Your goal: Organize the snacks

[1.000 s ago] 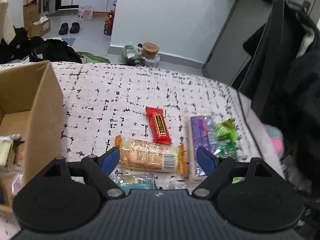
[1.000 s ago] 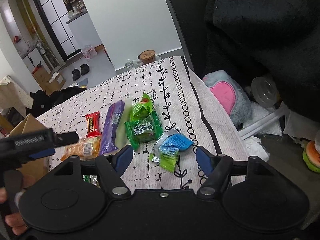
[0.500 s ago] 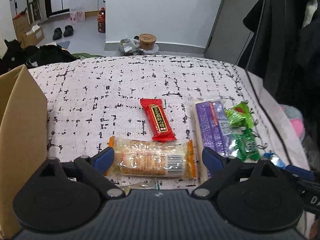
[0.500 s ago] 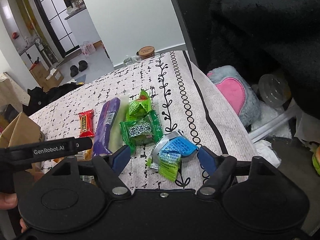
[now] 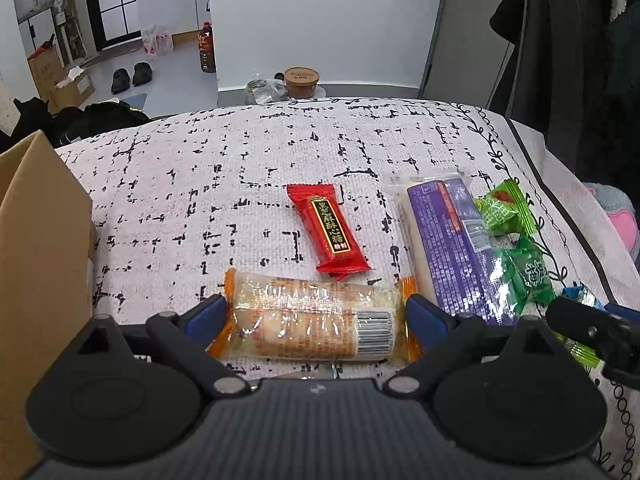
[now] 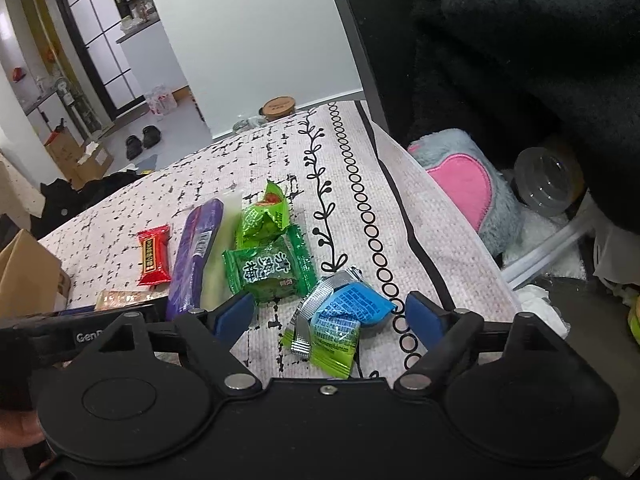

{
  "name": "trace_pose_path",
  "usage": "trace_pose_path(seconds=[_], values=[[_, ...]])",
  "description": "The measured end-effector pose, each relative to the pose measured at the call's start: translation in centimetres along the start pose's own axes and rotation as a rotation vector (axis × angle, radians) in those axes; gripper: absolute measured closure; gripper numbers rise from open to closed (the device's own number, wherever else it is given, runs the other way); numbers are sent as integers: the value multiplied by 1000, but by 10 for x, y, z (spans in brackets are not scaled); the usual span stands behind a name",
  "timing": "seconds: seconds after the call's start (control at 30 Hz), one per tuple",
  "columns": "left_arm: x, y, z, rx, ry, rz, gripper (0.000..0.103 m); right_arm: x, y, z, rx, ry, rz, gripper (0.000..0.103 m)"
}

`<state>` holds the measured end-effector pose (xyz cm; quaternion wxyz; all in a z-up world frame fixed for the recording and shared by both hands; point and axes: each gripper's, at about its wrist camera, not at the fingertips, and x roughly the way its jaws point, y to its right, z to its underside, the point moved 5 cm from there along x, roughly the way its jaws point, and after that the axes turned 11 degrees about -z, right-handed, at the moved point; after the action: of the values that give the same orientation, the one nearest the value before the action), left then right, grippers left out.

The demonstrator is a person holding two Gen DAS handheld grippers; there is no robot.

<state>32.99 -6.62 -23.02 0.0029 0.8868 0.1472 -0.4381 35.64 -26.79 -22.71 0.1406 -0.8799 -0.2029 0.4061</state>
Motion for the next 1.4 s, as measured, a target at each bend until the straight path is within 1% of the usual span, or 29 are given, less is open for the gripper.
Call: trace_pose_path(seconds=[0.07, 0.13, 0.17, 0.23, 0.3, 0.37, 0.4, 0.43, 0.47, 0.53, 0.7, 0.87, 1.23, 1.4], values=[[2, -2, 2, -18, -6, 13, 8, 2, -2, 0, -2, -2, 22, 23], [3, -2, 3, -19, -4, 20, 8, 6, -5, 1, -17, -5, 50, 29], [2, -2, 3, -15, -1, 22, 10, 8, -6, 2, -25, -6, 66, 31], [0, -2, 3, -9, 4, 27, 14, 9, -6, 2, -32, -5, 98, 40], [-2, -2, 4, -4, 10, 31, 20, 10, -7, 3, -40, -4, 127, 45], [-3, -4, 4, -8, 11, 37, 23, 10, -9, 4, -57, -7, 140, 49], [-4, -5, 5, -9, 10, 40, 24, 9, -9, 4, -61, -8, 143, 57], [-5, -7, 5, -15, 4, 45, 24, 8, -9, 5, -63, -9, 148, 60], [-6, -9, 6, -25, -3, 53, 25, 5, -9, 5, -60, -6, 151, 61], [-11, -12, 7, -45, -8, 72, 26, 1, -8, 5, -42, 5, 143, 66], [-23, -19, 10, -69, -3, 77, 27, -13, -9, 7, -19, 34, 115, 67], [-41, -26, 4, -89, 26, 90, 27, -25, -17, 6, -1, 61, 72, 67], [-82, -48, -12, -143, 85, 116, 27, -37, -48, -11, -6, 125, -13, 67], [-98, -63, -18, -173, 109, 111, 27, -38, -65, -17, -11, 143, -49, 67]])
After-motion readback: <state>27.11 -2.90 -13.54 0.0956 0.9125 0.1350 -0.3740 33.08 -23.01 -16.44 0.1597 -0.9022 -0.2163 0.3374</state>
